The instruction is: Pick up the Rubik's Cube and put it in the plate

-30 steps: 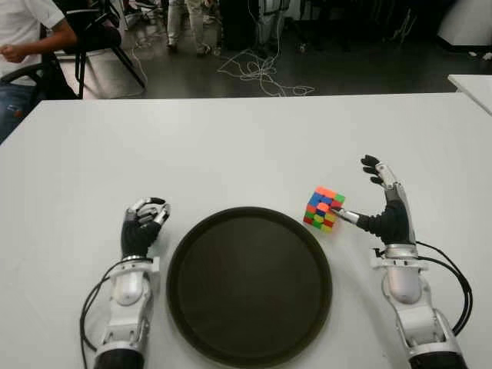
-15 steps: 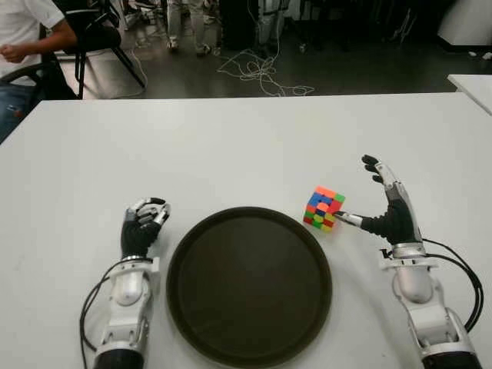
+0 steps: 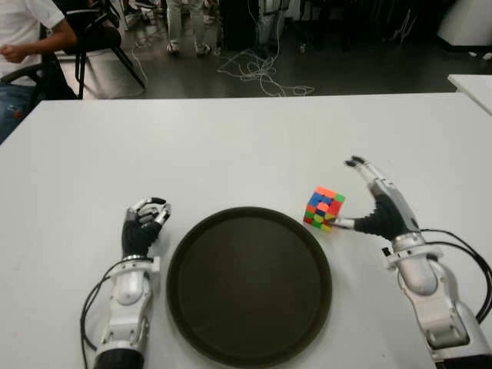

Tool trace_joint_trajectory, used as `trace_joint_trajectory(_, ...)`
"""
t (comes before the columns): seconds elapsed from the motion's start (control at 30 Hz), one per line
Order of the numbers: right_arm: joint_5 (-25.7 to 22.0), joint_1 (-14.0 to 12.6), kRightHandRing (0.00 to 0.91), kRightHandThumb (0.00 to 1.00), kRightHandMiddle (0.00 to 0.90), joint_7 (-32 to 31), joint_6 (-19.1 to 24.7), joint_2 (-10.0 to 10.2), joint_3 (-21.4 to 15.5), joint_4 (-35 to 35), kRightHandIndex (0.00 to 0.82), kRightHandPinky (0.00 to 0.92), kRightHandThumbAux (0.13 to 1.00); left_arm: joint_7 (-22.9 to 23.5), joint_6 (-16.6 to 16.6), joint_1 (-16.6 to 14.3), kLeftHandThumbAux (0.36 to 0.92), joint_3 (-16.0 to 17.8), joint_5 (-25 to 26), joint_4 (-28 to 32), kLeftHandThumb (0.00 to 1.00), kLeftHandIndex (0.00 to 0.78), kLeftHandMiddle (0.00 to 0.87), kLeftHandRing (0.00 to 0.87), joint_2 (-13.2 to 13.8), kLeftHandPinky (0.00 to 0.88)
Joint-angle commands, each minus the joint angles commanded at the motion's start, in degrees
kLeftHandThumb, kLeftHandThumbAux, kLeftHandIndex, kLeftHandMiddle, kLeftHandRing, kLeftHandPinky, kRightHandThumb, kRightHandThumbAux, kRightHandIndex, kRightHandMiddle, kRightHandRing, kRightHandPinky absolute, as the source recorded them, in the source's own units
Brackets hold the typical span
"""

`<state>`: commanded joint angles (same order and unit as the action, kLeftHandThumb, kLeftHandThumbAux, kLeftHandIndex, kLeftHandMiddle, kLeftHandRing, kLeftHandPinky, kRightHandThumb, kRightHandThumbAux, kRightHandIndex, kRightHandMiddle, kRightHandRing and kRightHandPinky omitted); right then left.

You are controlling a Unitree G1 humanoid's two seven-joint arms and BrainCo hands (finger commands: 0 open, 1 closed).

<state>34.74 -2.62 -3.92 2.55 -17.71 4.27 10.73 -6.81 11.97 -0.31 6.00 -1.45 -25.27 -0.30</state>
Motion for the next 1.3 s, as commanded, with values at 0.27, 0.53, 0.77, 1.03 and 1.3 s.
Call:
trace_joint_trajectory(0.27,5.75,2.16,0.0,0.0,0.0,-8.82,9.43,-1.99,3.14,6.27,0.0,0.0,0.727,-0.28,-1.35,0.33,0.708,-0.16,0.28,1.21,0.704,0.443,0.806,0.826,-0.54,0.806)
trace_joint_trajectory(0.53,9.35,6.01,0.0,0.0,0.0,-14.02,13.42,-4.27,5.86,6.62,0.0,0.0,0.711,-1.33,-1.75,0.29,0.707,-0.58,-0.55,0.99,0.705,0.443,0.811,0.828,-0.43,0.811)
trace_joint_trajectory(0.77,9.81,8.05,0.0,0.0,0.0,-14.33,13.26,-5.04,7.12,5.74,0.0,0.0,0.727,-1.57,-1.53,0.33,0.707,-0.41,0.2,0.93,0.705,0.444,0.811,0.831,-0.82,0.817)
trace_joint_trajectory(1.03,9.27,10.49,0.0,0.0,0.0,-14.16,12.46,-5.01,7.72,4.68,0.0,0.0,0.737,-1.59,-0.91,0.51,0.707,-0.18,0.79,0.88,0.705,0.443,0.812,0.832,-1.37,0.815)
trace_joint_trajectory(1.3,10.2,13.2,0.0,0.0,0.0,-14.37,13.01,-4.6,9.67,2.34,0.0,0.0,0.712,-1.18,-0.47,0.5,0.707,-0.34,0.71,0.63,0.705,0.443,0.816,0.833,-1.26,0.814)
